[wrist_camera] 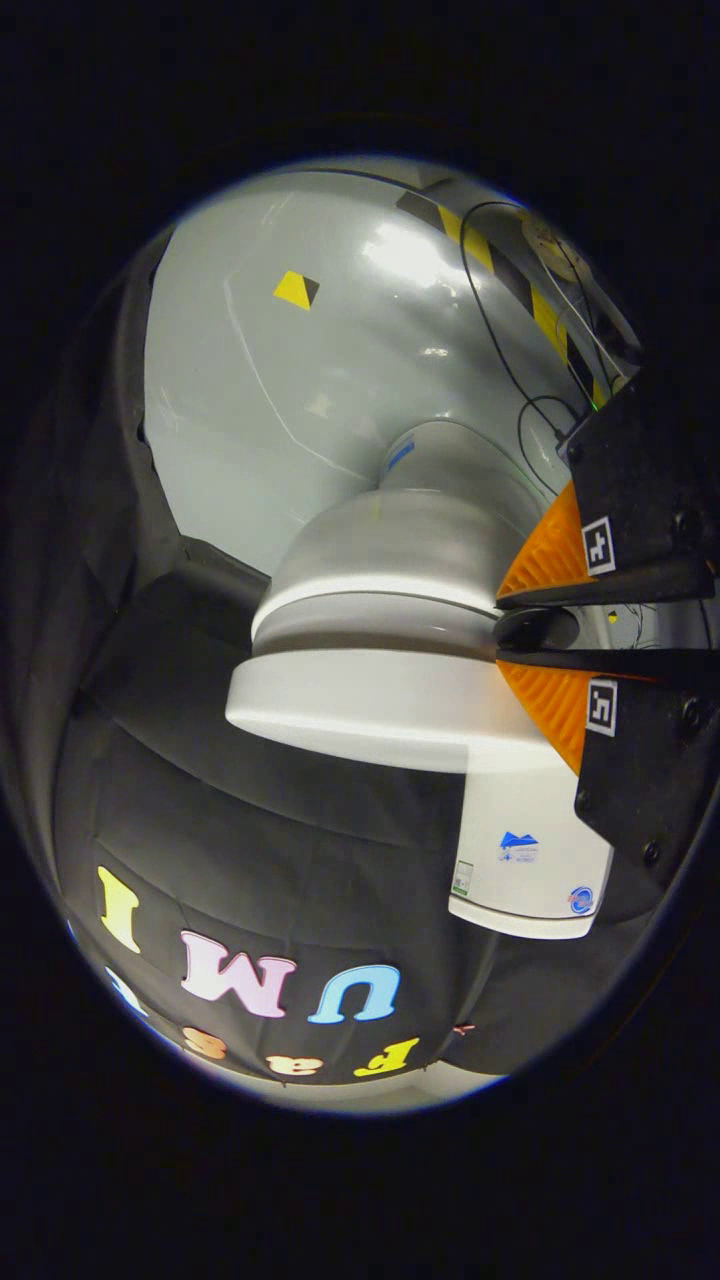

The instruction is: Open the toilet lid.

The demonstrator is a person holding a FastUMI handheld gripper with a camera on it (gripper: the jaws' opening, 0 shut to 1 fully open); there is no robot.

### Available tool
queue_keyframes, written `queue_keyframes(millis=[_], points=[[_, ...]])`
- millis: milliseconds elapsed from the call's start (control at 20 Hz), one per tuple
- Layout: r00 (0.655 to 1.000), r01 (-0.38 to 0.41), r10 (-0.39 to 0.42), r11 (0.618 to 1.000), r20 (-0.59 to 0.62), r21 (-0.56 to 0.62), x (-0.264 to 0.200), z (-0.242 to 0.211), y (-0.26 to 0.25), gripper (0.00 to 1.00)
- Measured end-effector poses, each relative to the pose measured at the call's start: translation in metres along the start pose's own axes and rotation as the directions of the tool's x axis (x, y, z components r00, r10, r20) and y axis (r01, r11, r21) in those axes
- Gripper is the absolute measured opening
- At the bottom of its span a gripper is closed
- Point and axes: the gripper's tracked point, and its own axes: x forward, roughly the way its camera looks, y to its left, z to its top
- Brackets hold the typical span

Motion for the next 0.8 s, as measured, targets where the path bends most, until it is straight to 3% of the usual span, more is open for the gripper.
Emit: queue_keyframes(millis=[50, 100, 250, 400, 500, 800], points=[[0.998, -0.038, 0.036, 0.999, 0.044, 0.034, -0.006, 0.047, 0.001, 0.24], [0.999, -0.032, 0.031, 0.999, 0.019, 0.026, 0.003, 0.012, 0.004, 0.07], [0.999, -0.022, 0.022, 1.000, 0.031, -0.003, 0.000, 0.008, 0.011, 0.06], [0.999, 0.032, -0.028, 0.993, 0.034, -0.118, -0.004, 0.008, 0.019, 0.05], [0.999, 0.018, -0.009, 0.983, 0.049, -0.181, -0.012, 0.014, 0.042, 0.05], [0.992, 0.035, 0.026, 0.882, 0.123, -0.471, -0.043, 0.021, 0.127, 0.05]])
